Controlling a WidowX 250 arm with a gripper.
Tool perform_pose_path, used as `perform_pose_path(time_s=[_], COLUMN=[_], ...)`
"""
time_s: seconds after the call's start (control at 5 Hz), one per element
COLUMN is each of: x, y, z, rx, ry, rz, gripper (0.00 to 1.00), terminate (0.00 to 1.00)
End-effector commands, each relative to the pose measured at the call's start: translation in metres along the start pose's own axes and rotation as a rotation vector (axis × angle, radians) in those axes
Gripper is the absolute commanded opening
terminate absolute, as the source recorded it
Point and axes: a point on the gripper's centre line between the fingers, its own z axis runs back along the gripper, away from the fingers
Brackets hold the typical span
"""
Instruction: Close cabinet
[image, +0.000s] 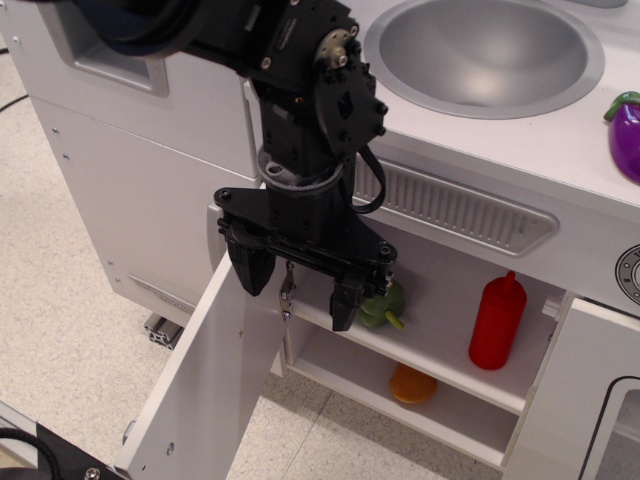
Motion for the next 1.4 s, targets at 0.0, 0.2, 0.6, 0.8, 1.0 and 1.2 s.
perform_pose_path(time_s=[0.0, 0.2, 0.6, 0.8, 1.0, 1.2], x=[0.0, 0.003, 0.006, 0.006, 0.008, 0.011], y=[0.0, 0.028, 0.073, 0.068, 0.054, 0.042], z=[0.0, 0.0, -0.015, -0.033, -0.044, -0.058], rx=[0.0, 0.021, 0.047, 0.022, -0.036, -0.052], ry=[0.0, -0.029, -0.071, -0.081, -0.074, -0.042], rz=[0.0, 0.02, 0.02, 0.026, 0.041, 0.086], gripper=[1.0, 1.0, 1.0, 1.0, 1.0, 1.0], terminate=[0.0, 0.0, 0.0, 0.0, 0.0, 0.0])
